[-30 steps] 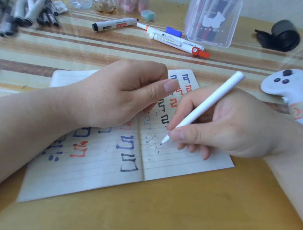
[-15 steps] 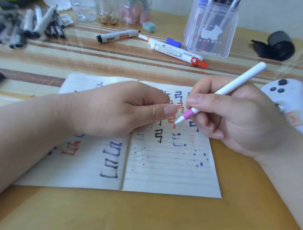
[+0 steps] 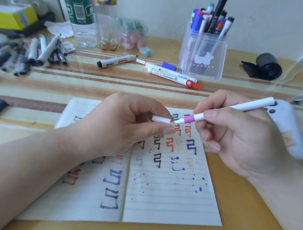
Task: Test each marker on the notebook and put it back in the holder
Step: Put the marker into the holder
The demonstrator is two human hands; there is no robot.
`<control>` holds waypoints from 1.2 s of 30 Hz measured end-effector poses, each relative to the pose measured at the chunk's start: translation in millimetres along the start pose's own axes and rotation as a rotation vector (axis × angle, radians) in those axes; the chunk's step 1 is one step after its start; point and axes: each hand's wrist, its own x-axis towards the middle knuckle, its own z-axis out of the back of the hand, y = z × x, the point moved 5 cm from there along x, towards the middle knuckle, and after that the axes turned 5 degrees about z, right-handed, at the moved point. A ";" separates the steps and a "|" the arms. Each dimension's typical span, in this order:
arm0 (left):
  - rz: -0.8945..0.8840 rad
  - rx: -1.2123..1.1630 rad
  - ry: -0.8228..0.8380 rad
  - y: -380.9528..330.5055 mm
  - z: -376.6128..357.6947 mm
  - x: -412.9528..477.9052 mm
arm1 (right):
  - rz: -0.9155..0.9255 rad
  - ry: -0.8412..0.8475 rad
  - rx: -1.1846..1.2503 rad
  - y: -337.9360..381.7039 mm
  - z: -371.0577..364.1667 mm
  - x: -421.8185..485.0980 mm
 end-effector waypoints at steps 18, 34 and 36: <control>-0.074 0.095 -0.033 -11.6 2.1 -3.4 | 0.104 0.020 -0.073 13.0 -11.4 -6.4; -0.176 0.206 -0.089 -18.3 4.0 -2.1 | -0.014 -0.014 -0.023 0.0 -20.3 -6.3; -0.158 0.234 -0.100 -12.1 2.8 2.3 | -0.021 -0.012 -0.017 -6.1 -20.0 -3.8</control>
